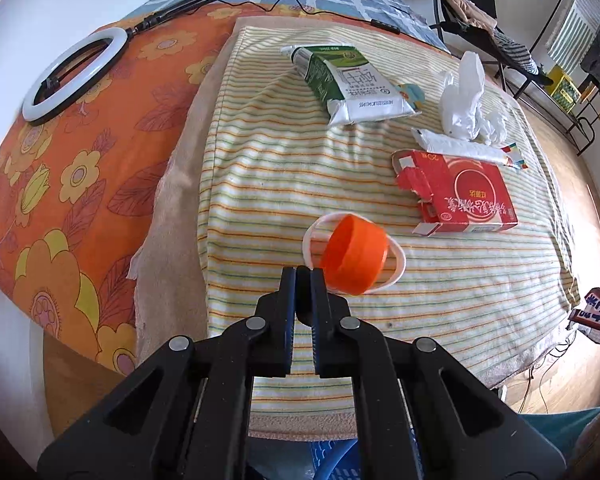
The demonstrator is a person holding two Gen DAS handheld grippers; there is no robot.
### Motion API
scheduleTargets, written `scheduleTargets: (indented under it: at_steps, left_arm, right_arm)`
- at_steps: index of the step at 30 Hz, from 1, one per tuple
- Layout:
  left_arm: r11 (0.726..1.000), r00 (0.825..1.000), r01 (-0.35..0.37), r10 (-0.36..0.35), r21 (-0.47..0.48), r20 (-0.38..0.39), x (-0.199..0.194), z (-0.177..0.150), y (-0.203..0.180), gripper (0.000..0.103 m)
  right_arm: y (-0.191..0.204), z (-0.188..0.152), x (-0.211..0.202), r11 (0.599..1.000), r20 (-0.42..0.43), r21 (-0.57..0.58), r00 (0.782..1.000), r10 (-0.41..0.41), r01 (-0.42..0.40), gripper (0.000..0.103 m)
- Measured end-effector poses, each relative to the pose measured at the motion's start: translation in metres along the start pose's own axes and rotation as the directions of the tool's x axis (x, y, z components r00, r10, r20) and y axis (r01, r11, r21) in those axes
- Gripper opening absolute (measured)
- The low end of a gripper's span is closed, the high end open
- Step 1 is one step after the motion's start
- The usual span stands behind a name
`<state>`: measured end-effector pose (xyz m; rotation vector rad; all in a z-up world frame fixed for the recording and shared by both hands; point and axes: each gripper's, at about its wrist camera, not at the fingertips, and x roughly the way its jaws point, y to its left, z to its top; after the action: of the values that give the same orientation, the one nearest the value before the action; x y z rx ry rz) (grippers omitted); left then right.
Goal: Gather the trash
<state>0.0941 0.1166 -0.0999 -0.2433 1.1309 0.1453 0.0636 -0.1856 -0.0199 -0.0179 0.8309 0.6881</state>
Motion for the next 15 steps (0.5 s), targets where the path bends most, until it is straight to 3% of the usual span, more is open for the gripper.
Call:
scheduleTargets:
  at_steps: [4, 15]
  left_arm:
    - [1.0, 0.999, -0.023, 0.022, -0.006, -0.04, 0.013, -0.012, 0.011, 0.005]
    - [0.999, 0.997, -0.054, 0.054, -0.005, -0.05, 0.014, -0.03, 0.032, 0.005]
  right_arm:
    - [0.012, 0.003, 0.005, 1.0, -0.004, -0.018, 1.0, 0.015, -0.015, 0.006]
    - [0.049, 0.014, 0.034, 0.994, -0.035, -0.093, 0.998, 0.052, -0.055, 0.006]
